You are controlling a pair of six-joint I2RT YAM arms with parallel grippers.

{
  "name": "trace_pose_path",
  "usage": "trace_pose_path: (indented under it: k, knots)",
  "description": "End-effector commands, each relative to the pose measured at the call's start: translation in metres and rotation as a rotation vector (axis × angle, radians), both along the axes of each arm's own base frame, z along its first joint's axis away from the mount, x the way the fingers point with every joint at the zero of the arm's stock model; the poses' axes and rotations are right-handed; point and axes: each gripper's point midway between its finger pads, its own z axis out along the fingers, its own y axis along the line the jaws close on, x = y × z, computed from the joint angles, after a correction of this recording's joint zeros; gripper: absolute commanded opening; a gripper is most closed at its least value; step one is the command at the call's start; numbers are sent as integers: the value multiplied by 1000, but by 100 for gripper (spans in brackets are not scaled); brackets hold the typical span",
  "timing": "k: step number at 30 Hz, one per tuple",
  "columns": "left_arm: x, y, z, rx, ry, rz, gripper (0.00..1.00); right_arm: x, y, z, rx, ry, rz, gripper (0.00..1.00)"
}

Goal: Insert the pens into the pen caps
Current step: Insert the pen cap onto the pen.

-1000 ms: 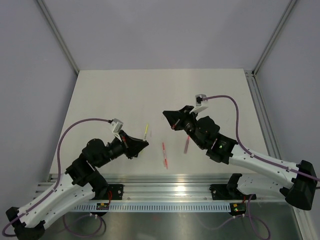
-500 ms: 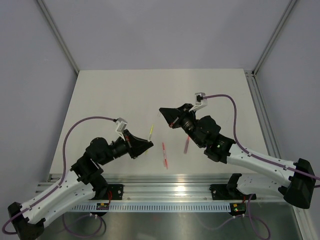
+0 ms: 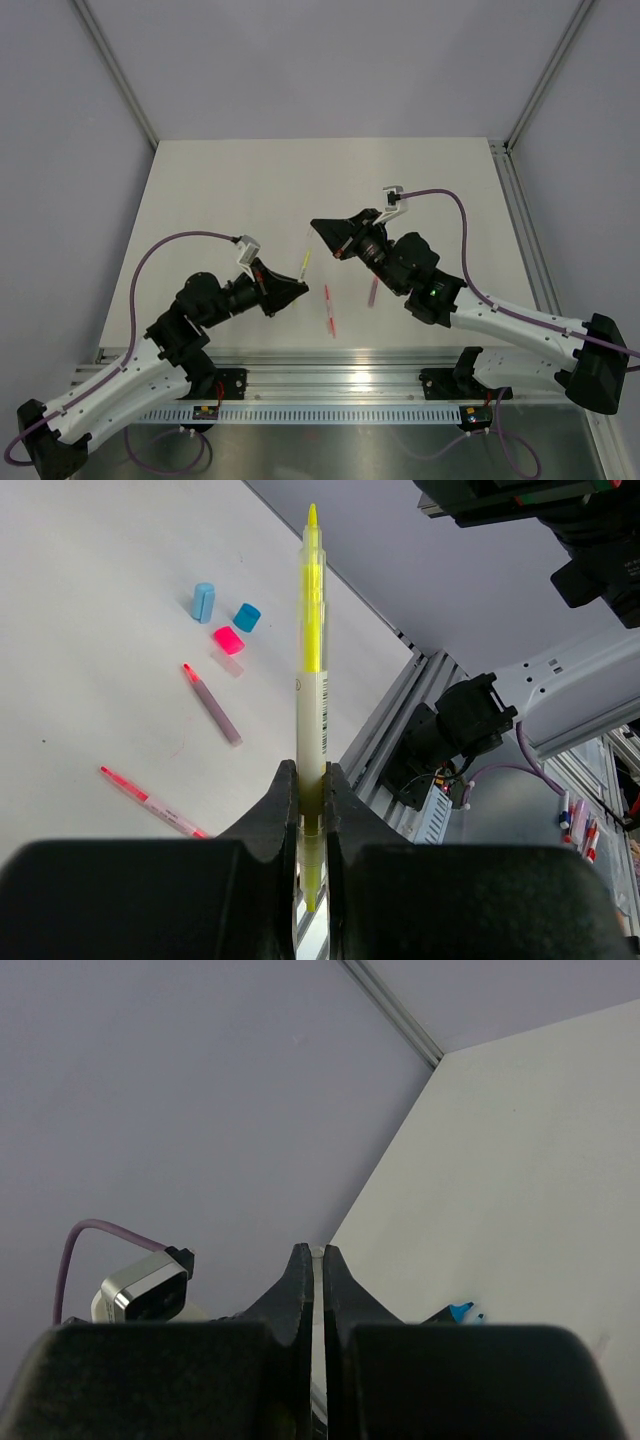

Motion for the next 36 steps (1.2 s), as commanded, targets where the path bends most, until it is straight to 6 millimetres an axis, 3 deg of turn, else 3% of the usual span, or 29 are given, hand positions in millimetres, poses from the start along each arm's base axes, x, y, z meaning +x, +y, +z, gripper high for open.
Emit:
trace_pose_path:
  k: [1,18,36]
  knots:
    - [2,-1,31,-48,-96,-3,0,-5,5,9,31,-23,18,0]
    - [5,6,38,-48,-116,37,0,-10,2,-2,12,-11,29,0]
    - [1,8,29,-41,-90,30,0,-5,3,11,25,-12,1,0]
